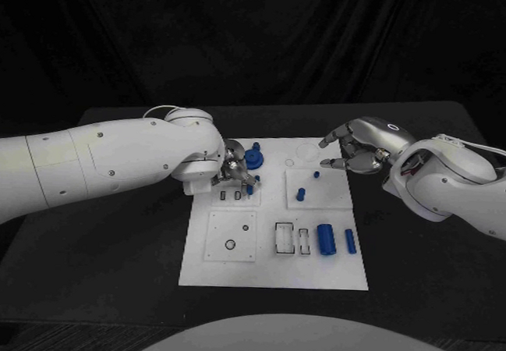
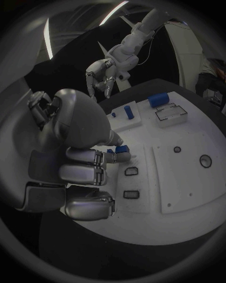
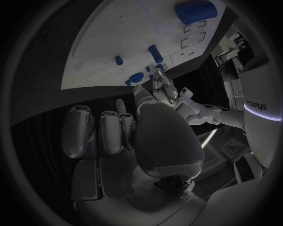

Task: Assemble the parts on the task board

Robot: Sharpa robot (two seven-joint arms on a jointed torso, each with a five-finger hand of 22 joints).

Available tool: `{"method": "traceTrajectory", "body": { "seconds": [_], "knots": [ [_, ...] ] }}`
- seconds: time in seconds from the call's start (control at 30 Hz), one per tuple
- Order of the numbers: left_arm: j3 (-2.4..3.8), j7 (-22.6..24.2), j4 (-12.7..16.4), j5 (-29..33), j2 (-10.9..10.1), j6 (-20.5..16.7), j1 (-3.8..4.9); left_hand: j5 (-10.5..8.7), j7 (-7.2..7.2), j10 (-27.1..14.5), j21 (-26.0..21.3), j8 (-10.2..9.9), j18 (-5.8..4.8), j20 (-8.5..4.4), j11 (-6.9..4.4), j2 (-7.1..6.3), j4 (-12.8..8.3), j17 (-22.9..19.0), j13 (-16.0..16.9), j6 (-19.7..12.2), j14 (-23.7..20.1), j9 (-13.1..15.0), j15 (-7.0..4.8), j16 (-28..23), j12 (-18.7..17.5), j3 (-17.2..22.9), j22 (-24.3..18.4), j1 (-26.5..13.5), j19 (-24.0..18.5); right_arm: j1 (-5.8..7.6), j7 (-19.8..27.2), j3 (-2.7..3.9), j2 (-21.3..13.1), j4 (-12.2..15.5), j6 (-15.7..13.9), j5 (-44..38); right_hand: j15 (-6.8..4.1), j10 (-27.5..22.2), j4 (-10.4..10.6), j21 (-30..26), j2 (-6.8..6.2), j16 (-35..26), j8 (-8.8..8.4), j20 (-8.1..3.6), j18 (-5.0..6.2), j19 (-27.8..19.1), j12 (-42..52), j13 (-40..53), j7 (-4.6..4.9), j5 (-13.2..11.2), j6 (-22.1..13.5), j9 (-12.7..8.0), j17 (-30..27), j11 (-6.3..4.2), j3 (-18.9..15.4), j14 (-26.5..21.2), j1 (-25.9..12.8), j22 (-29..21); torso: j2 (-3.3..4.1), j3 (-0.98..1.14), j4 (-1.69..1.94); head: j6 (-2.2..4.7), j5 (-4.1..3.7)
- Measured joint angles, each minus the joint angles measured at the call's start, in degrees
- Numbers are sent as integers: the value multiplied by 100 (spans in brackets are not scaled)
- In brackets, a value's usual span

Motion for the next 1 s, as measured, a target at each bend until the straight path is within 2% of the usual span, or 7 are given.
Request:
{"method": "traceTrajectory", "body": {
  "seconds": [0.2, 0.43, 0.7, 0.77, 0.8, 0.83, 1.0],
  "knots": [
    [6, 3, -15, 0, 3, 20, 0, 229, 1, 2, 0, -92, 0, 0, -3, -59, -101, 0, -4, 1, 0, 55, 0, 0, 0, 193, 0, 86, 0, 0, 1, 0, -2, 1, -5, 0, 0, 0, 0, 0, 0, 0, 0, 0, 0, 0, -10, 0, 0, 0, 0, -6, 0, 0, 0, 0, 0, 0, -3, 1, 0, 1, 2],
    [12, 10, -19, 2, -7, 40, 0, 459, 13, -16, -36, -261, 0, 0, -21, -161, -291, 0, -20, 32, 0, 149, 0, 0, -4, 671, -1, 187, 0, -1, 5, 0, -3, 1, -12, 0, 0, 0, 0, 0, 0, 0, 0, 0, 0, 0, -10, 0, 0, 0, 0, -5, 0, 0, 0, 0, 0, -1, -7, -1, 1, 1, 9],
    [9, 10, -6, 3, -81, 49, 1, 764, 35, 5, -65, -402, 0, 0, -51, -470, -278, 0, -15, 52, 0, 327, -1, 0, -6, 1349, -1, -64, 0, -13, 9, 0, -19, -2, -18, 0, 0, 0, 0, 0, 0, 0, 0, 0, 0, 0, -8, 0, 0, 0, 0, -5, -1, 0, 0, 0, 0, -1, -8, -4, 7, 1, 15],
    [7, 8, -3, 3, -105, 50, 1, 791, 42, 5, -87, -441, 0, 0, -51, -563, -250, 0, -15, 83, 0, 385, 0, 0, -6, 1530, -1, -158, 0, -15, 9, 0, -22, -3, -19, 0, 0, 0, 0, 0, 0, 0, 0, 0, 0, 0, -8, 0, 0, 0, 0, -5, -1, 0, 0, 0, 0, -1, -8, -5, 8, 1, 17],
    [6, 6, -2, 3, -115, 50, 1, 791, 44, 5, -87, -447, 0, 0, -52, -613, -349, 0, -15, 85, 0, 406, 0, 0, -6, 1724, -1, -208, 0, -16, 10, 0, -23, -3, -20, 0, 0, 0, 0, 0, 0, 0, 0, 0, 0, 0, -7, 0, 0, 0, 0, -5, -4, 0, 0, 0, 0, -1, -7, -5, 8, 1, 18],
    [6, 5, 0, 2, -126, 50, 1, 791, 44, 4, -87, -447, 0, 0, -52, -643, -325, 0, -15, 86, 0, 424, -1, 0, -6, 1759, -1, -237, 0, -18, 10, 0, -24, -3, -20, 0, 0, 0, 0, 0, 0, 0, 0, 0, 0, 0, -7, 0, 0, 18, 0, -5, -10, 0, 0, 0, 0, -1, -7, -4, 9, 1, 21],
    [5, -8, 37, 1, -200, 48, 1, 791, 50, -1, -87, -483, 0, 0, -57, -672, -334, 0, -15, 96, 0, 464, 0, 0, -6, 1877, -2, -267, 0, -31, 14, 0, -35, -4, -22, 0, 0, 0, 0, 0, 0, 0, 0, 0, 0, 0, -5, 0, 0, 24, 0, -5, -14, 0, 0, 0, 0, -2, -6, -5, 12, 1, 19]
  ]
}}
